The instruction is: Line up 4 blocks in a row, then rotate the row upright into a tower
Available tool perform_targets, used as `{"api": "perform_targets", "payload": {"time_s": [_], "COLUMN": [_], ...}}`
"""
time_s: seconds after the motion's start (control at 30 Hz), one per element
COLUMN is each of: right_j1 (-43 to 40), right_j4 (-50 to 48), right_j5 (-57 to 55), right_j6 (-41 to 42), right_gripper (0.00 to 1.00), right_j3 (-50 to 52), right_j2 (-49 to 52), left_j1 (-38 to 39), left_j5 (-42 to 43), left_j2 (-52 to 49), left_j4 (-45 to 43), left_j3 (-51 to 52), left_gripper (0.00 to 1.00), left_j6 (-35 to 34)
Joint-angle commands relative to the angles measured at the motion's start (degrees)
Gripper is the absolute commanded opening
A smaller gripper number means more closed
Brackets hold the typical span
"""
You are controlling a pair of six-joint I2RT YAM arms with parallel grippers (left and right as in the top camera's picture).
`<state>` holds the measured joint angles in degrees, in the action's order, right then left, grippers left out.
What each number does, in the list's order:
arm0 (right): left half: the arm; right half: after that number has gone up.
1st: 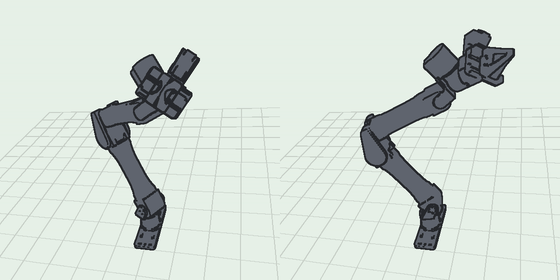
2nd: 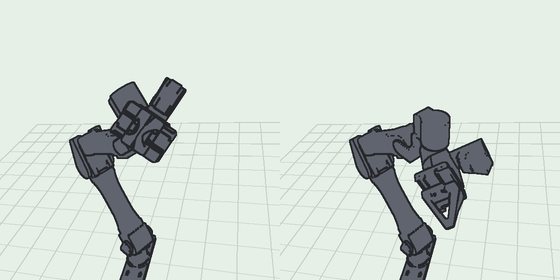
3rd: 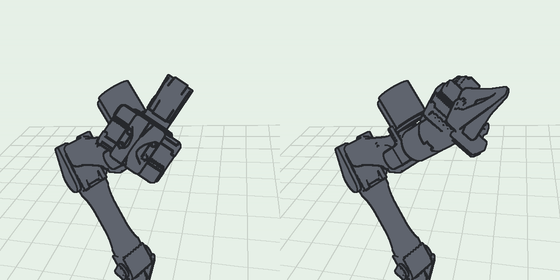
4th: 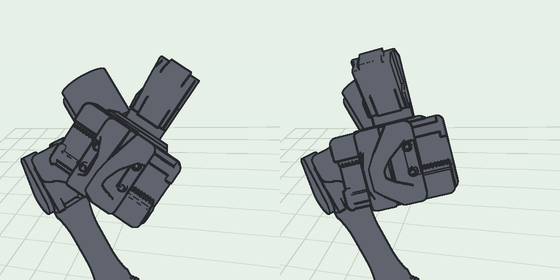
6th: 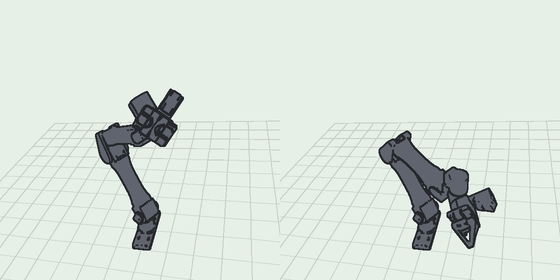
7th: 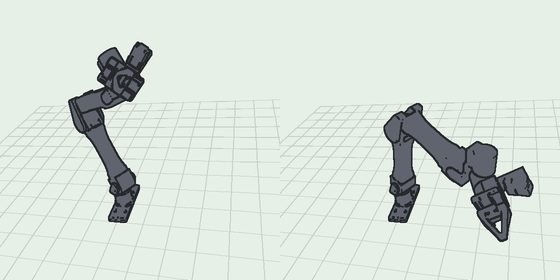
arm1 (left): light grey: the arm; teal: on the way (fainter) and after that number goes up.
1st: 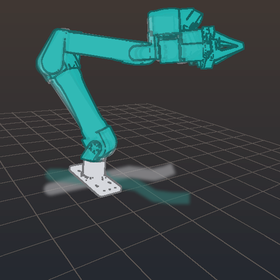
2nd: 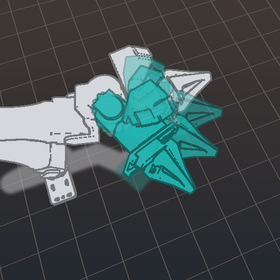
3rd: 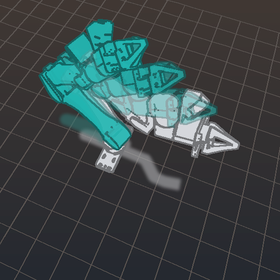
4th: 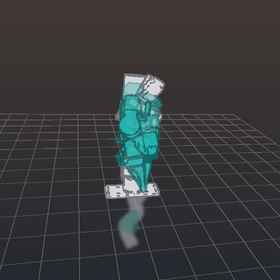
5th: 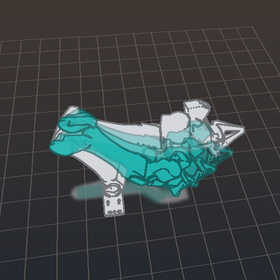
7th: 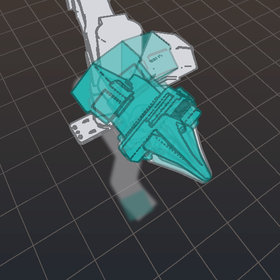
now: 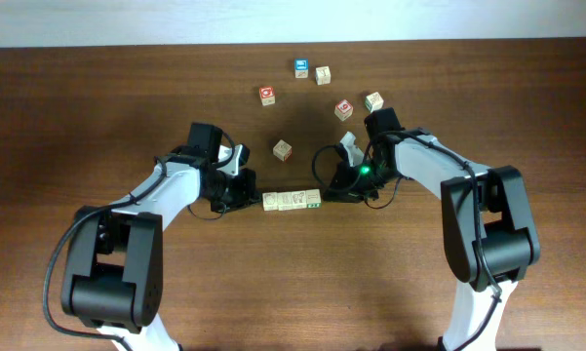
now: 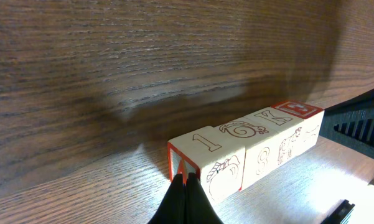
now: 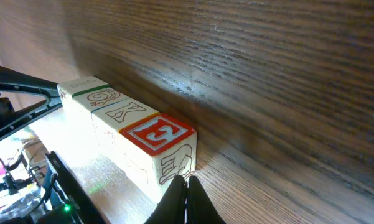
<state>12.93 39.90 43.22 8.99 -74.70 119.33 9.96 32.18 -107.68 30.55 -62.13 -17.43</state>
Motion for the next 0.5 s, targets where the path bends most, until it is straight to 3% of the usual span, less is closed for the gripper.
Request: {"api": "perform_targets", "payload": {"time_s": [0.0,0.47], "right_j1": [0.48,1.77], "right_j4": [-0.55,-0.59], "right_j5": [1.16,1.22], "right_j6": [-0.42,0.02], "right_gripper": [0.04,0.04], "right_j3": [0.92,0.92], "right_j2": [0.31,0.31], "left_j1": [0.07,0.07], "left_j5": [0.85,0.87], "left_j2": [0.22,0.22], "left_j4": [-0.15,-0.55], "left_j3": [0.44,0.44], "left_gripper": [0.0,0.0], "left_j6": [-0.35,-0.35]}}
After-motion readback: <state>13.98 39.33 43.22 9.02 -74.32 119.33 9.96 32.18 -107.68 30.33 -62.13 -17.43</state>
